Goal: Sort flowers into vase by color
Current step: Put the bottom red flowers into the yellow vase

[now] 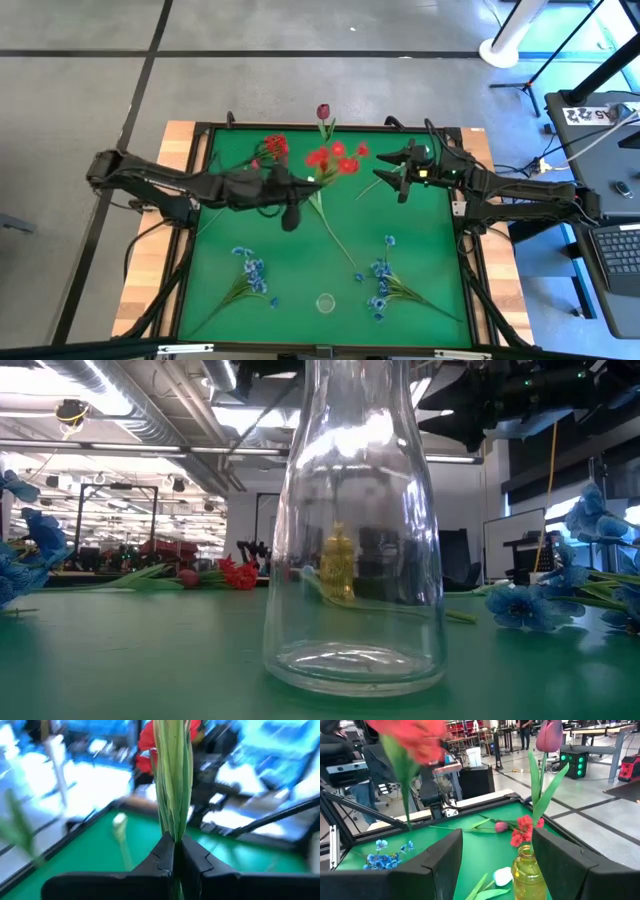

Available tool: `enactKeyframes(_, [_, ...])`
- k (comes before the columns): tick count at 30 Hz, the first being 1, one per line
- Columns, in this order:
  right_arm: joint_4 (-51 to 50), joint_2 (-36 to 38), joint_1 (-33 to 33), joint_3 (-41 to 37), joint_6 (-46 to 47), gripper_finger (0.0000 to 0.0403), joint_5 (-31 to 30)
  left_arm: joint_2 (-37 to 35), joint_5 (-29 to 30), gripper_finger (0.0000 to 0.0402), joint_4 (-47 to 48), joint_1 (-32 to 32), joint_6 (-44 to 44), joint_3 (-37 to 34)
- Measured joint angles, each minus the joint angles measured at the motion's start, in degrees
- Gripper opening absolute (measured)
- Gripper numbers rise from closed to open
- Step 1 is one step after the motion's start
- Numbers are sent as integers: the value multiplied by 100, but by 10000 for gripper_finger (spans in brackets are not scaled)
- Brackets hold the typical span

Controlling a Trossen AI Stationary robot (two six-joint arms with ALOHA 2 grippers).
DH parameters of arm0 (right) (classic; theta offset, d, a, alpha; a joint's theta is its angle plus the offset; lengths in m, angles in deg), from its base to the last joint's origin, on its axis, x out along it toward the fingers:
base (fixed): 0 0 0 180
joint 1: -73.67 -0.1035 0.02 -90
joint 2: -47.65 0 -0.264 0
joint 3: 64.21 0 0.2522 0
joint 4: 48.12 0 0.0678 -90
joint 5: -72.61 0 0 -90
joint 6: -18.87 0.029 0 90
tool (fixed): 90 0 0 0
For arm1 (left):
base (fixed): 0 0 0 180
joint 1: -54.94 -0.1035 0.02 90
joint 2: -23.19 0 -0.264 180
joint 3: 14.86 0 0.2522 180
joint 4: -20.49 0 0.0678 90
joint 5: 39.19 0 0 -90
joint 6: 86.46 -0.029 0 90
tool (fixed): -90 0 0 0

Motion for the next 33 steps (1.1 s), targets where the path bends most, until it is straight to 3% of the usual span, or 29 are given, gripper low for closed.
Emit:
enactKeyframes(5, [56,-1,-1,1,-17,237,2,128,-1359,5,-3725,-508,-412,-1373])
enactKeyframes(9, [56,-18,-1,-1,-15,237,0,579,-1514,6,-5067,-1050,-504,-1714])
enactKeyframes(16, [61,-47,-2,-1,-17,237,-7,1442,-2107,7,-5388,-1829,-507,-1203])
enactKeyframes(26, [85,-131,-2,-1,-39,237,-45,2393,-2119,8,-5409,-2504,-852,-83])
enactKeyframes(33, [118,-302,-2,-1,-61,237,-45,2693,-2118,8,-5408,-2808,-942,78])
